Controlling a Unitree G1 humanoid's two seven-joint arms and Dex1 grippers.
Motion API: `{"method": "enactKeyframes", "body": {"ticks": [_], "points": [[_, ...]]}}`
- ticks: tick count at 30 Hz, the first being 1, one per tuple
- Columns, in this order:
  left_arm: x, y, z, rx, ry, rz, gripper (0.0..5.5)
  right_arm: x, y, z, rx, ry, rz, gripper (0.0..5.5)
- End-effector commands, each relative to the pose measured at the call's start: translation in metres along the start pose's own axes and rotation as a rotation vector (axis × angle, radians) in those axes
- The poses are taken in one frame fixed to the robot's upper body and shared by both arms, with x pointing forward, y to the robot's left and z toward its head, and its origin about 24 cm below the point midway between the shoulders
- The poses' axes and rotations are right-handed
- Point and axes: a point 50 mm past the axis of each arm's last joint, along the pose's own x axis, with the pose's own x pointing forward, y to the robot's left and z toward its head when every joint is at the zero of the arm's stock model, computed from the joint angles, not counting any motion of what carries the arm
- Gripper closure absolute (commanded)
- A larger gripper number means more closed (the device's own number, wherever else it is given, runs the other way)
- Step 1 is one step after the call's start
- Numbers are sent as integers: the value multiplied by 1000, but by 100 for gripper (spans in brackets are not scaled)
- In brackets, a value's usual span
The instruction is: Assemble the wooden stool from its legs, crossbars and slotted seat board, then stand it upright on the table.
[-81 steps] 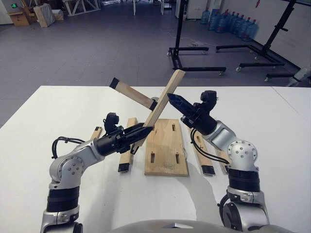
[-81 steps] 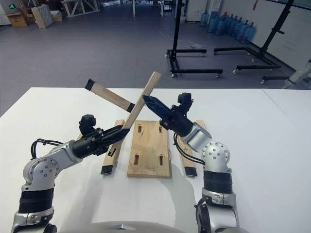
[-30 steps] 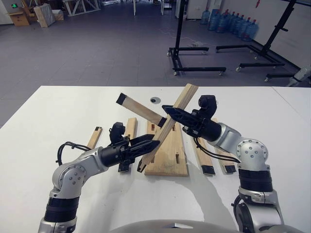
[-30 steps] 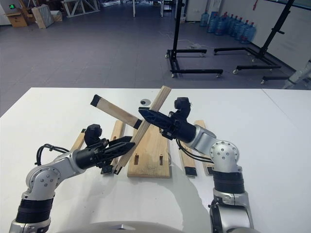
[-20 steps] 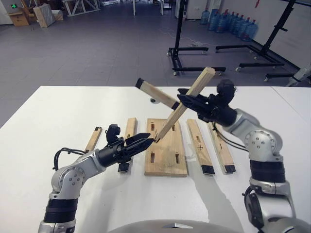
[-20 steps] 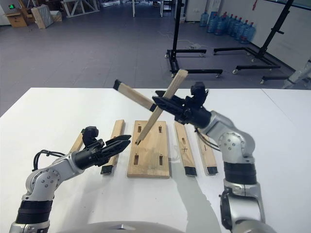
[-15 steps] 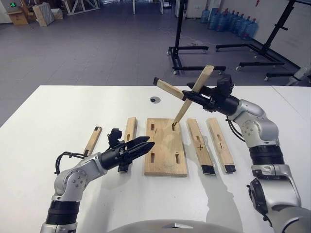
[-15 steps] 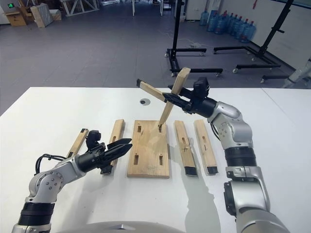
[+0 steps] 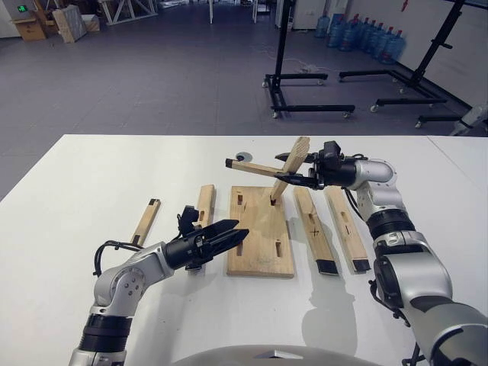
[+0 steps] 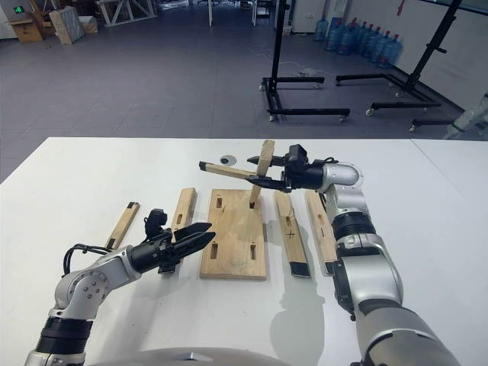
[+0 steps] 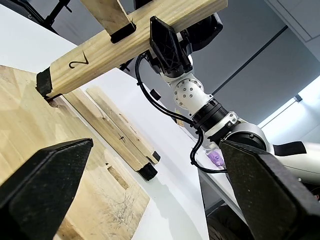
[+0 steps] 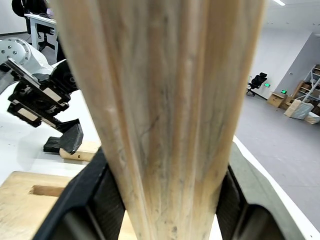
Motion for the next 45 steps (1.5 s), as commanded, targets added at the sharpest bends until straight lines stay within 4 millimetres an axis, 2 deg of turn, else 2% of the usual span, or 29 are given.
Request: {"method": "enactKeyframes", "body": {"ticks": [1, 7, 27, 31, 39, 45], "points": [[-4, 3, 4, 27, 6, 27, 85, -3, 4, -5, 71, 6, 50, 343], [-3, 5, 7, 39, 2, 34, 85, -6, 10, -14, 151, 16, 75, 343], [0, 8, 2, 60, 26, 64, 85, -6, 20, 4, 100, -32, 119, 343], [-1, 8, 2, 63, 30, 66, 85, -7, 18, 9, 52, -42, 92, 343], [-1, 9, 2, 65, 25, 69, 85, -7, 21, 10, 79, -60, 106, 343], [-1, 10, 2, 65, 24, 71, 85, -6, 16, 19, 83, -114, 70, 343]]}}
